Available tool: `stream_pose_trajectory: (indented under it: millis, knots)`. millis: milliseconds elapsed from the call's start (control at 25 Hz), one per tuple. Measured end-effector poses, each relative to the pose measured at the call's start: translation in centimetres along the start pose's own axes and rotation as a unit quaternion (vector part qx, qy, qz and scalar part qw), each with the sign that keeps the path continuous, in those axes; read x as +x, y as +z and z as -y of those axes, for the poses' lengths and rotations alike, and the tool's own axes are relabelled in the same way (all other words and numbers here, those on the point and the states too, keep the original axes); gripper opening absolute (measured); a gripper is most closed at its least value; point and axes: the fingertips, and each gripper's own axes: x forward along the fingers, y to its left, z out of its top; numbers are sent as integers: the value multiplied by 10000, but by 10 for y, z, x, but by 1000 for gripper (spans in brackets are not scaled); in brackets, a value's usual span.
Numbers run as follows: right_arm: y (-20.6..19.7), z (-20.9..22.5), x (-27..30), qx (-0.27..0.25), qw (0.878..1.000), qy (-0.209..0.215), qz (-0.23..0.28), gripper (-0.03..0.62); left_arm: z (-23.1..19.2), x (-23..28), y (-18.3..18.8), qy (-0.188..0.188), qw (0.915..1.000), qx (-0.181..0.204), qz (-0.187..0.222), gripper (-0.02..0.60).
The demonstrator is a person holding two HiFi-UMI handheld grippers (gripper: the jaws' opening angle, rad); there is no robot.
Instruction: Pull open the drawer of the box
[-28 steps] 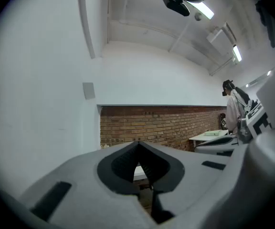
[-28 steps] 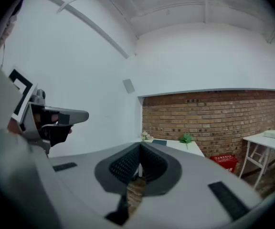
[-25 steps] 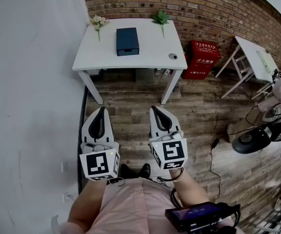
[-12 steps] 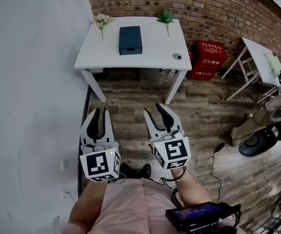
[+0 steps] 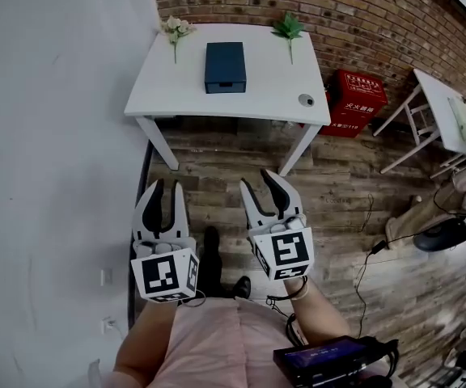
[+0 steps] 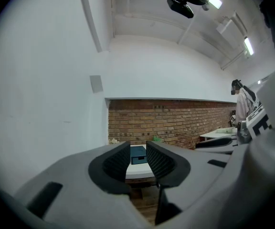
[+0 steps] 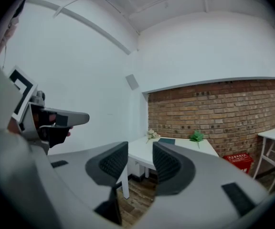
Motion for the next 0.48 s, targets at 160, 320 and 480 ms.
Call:
stream_pose_trajectory:
  millis: [160, 320, 480]
  knots:
    - [-4, 9, 40, -15, 9999, -77, -88, 167, -23, 39, -11, -113, 9999, -110, -69, 157]
    - [-10, 18, 89, -48, 9997, -168, -178, 167, -43, 87, -23, -265, 9994, -155, -128, 160]
    - [-10, 25, 130, -67, 9995, -240, -208, 167, -60, 130, -30, -399, 9989, -199, -155, 160]
